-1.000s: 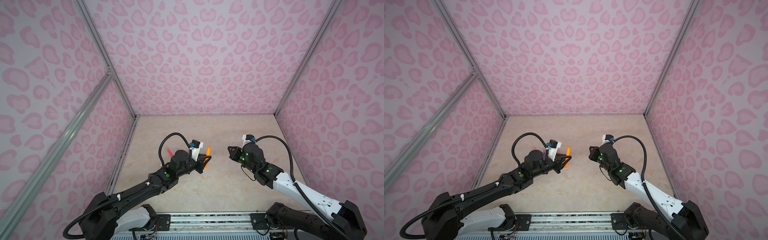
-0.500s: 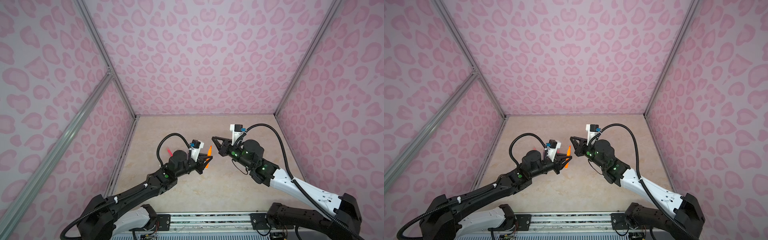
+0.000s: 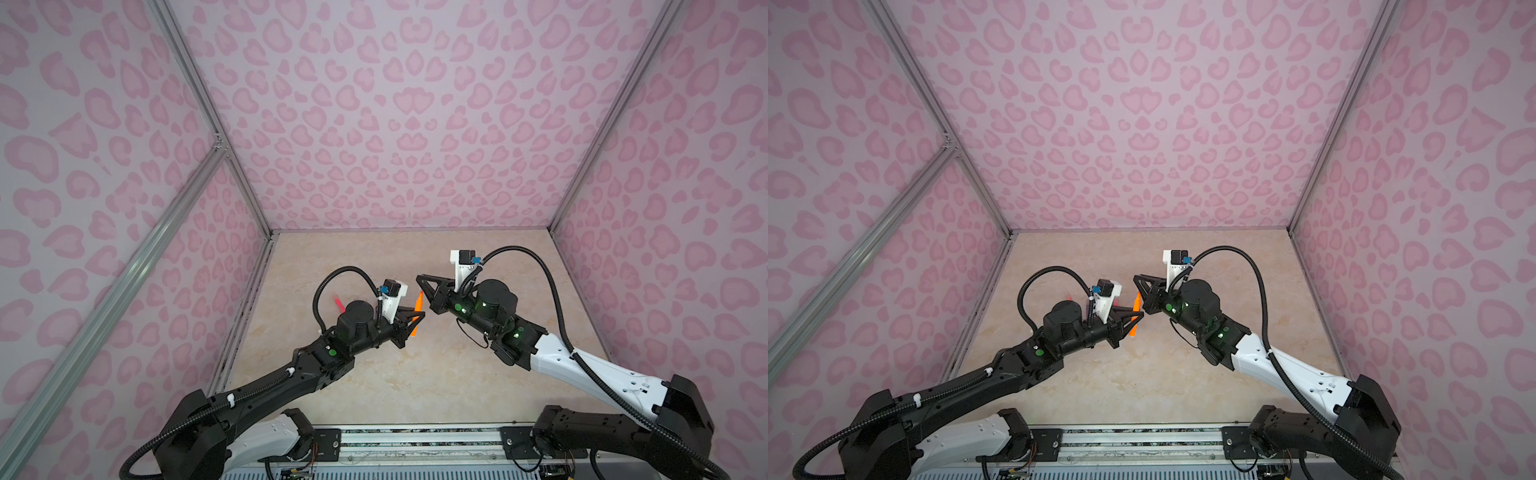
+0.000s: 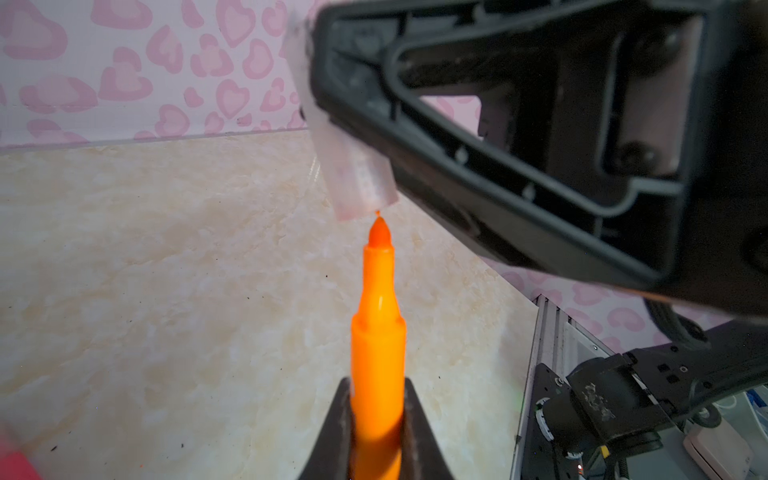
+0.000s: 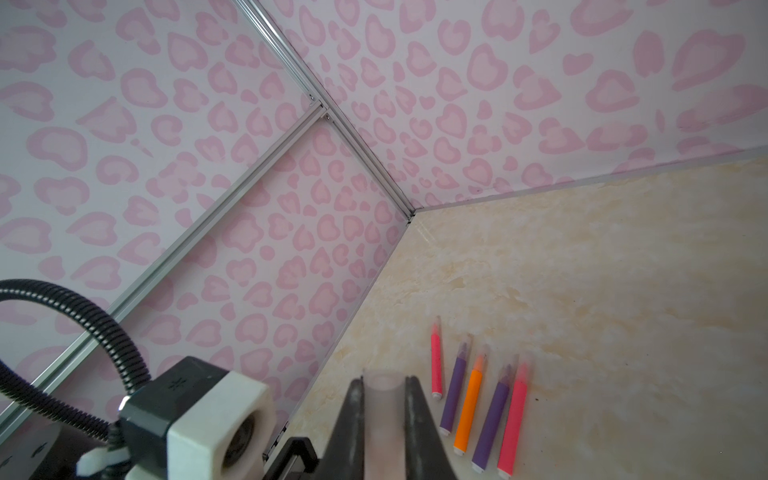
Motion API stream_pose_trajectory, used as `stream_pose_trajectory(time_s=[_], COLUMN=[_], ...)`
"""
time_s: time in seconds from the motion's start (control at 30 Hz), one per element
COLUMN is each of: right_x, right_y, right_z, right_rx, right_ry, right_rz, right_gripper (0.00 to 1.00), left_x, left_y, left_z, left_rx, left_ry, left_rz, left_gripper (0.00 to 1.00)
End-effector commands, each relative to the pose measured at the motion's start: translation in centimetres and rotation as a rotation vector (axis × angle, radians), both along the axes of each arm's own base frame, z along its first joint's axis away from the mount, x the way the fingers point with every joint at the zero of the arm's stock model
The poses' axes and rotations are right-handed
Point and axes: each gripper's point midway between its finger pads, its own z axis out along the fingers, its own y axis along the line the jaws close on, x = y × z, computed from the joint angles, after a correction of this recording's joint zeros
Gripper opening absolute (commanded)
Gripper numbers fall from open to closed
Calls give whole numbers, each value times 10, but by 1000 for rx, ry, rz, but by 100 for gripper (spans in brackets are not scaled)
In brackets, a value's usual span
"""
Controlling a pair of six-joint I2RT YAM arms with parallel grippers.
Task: Insert the pens into the pen caps
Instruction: 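Bring the cap over the orange marker tip with the right gripper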
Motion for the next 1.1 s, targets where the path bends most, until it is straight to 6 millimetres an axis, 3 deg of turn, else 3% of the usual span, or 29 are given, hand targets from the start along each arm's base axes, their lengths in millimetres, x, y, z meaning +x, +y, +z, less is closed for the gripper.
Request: stream_pose_trajectory(time_s=[0.0, 0.47, 1.07], right_x=[-2, -6, -8], right_y=[4, -10, 1], right_z=[5, -1, -11], right_rx=[31, 13, 16], right_ry=[-14, -27, -19], right_rz=[18, -40, -7], right_gripper=[0, 0, 0], left_x=[1, 0, 7], left_y=[0, 1, 8], left_z=[8, 10, 7], left_rx=[-11, -14, -16], left_ry=[-32, -38, -24], left_rz=[2, 4, 63], left_gripper=[4, 4, 4])
